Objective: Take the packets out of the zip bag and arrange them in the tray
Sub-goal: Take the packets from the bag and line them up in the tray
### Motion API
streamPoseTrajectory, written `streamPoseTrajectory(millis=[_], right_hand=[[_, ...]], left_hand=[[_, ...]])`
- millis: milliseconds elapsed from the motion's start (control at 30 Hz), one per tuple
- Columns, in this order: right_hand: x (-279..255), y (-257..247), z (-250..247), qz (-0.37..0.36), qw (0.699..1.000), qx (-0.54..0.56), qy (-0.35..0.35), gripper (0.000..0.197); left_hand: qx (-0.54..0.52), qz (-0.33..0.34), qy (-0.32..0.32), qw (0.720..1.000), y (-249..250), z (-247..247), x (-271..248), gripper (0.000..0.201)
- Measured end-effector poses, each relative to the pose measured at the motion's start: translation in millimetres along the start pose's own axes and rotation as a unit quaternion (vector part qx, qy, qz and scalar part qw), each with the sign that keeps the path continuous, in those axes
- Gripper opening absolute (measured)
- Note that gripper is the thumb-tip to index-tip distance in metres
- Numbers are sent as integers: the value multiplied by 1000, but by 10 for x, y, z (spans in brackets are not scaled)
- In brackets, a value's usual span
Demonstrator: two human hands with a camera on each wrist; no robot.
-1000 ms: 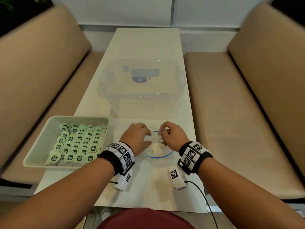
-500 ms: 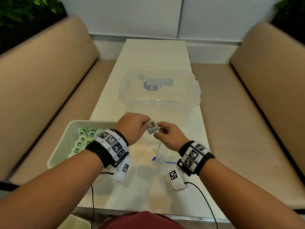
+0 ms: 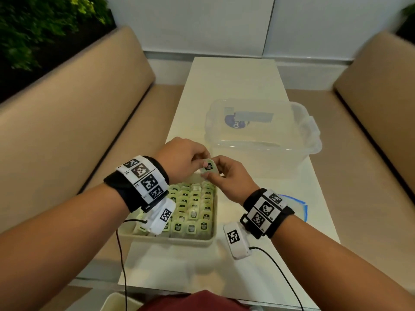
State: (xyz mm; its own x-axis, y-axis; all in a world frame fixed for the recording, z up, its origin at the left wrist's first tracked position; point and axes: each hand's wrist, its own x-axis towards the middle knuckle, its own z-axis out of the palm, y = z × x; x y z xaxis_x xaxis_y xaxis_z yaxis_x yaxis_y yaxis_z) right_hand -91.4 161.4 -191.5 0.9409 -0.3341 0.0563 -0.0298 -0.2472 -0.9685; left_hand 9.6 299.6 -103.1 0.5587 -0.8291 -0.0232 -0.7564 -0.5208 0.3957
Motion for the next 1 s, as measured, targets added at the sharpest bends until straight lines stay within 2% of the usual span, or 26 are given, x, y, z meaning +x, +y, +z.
streamPoseTrajectory(millis=[133,200,333,400,467,533,600,667,767,833,867,933,967,1000], right_hand=[[60,17,240,31,999,-30,-12,15],[59,42,326,46,997,-52,-16,26],[9,176,361,49,974,-214,55,43],[-23,289,326,61,957,-271,88,43],[-60,386,293,108,944,-299,94,47],[-108,445,270,158,941,-287,81,48],[-152,506,256,178,948,-254,75,44],[-178,562,255,181,956,-213,87,37],[-188,628,269,190,961,-174,104,33],[-184,645,278,190,960,-174,107,31],[-181,650,279,189,960,-175,107,30],[-171,654,274,190,960,-178,107,28],[-167,654,270,190,959,-179,108,28],[-166,650,265,190,959,-178,108,27]], left_hand=[[43,20,-43,998,-240,-69,-21,9],[72,18,-75,994,-380,-71,-12,8],[150,2,-154,977,-644,28,6,12],[211,7,-241,947,-746,141,7,14],[269,40,-336,902,-829,285,-7,17],[306,74,-421,851,-887,432,-29,19],[318,96,-496,802,-928,559,-29,22],[312,108,-548,769,-958,655,-9,26],[334,117,-564,746,-950,817,13,28],[350,118,-555,745,-962,922,7,29],[342,102,-544,759,-1002,986,27,30],[260,14,-527,809,-1054,1049,74,34],[230,-4,-513,827,-1101,1066,118,36],[239,11,-502,831,-1125,1063,131,37]])
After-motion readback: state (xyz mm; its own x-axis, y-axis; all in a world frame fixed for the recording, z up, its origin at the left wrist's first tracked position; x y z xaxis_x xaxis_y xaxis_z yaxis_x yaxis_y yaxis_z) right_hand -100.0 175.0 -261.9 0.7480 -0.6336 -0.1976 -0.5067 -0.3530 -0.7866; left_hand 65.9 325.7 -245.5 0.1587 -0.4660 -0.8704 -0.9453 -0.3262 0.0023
